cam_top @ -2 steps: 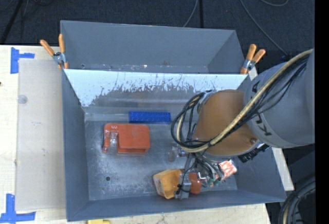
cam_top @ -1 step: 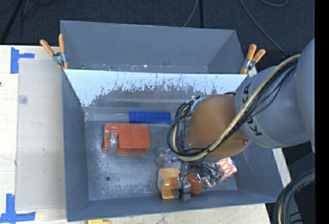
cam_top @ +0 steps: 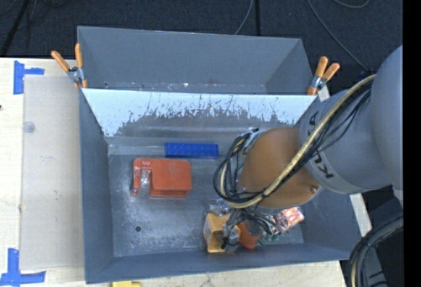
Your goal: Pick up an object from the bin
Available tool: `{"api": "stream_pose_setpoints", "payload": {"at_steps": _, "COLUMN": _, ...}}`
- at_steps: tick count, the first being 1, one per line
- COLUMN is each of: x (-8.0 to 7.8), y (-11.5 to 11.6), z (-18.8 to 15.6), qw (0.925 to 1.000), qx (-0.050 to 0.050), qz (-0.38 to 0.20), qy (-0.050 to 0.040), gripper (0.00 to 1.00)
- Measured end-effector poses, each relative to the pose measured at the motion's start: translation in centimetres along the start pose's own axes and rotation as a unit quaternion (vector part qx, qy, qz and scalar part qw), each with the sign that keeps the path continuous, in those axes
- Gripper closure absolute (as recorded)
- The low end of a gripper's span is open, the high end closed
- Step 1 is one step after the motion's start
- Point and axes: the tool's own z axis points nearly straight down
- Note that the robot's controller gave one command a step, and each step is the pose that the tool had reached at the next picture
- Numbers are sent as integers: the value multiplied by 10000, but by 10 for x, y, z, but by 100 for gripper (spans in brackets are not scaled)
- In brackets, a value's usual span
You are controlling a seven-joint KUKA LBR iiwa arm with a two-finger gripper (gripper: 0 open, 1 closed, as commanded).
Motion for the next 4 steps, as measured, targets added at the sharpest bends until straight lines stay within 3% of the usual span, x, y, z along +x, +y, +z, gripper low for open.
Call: {"api": "stream_pose_setpoints", "payload": {"at_steps": 4, "x": 3, "y": 0, "z": -20, "qw": 10000, "qx": -1, "qz": 7, "qy": 42, "gripper": 100}}
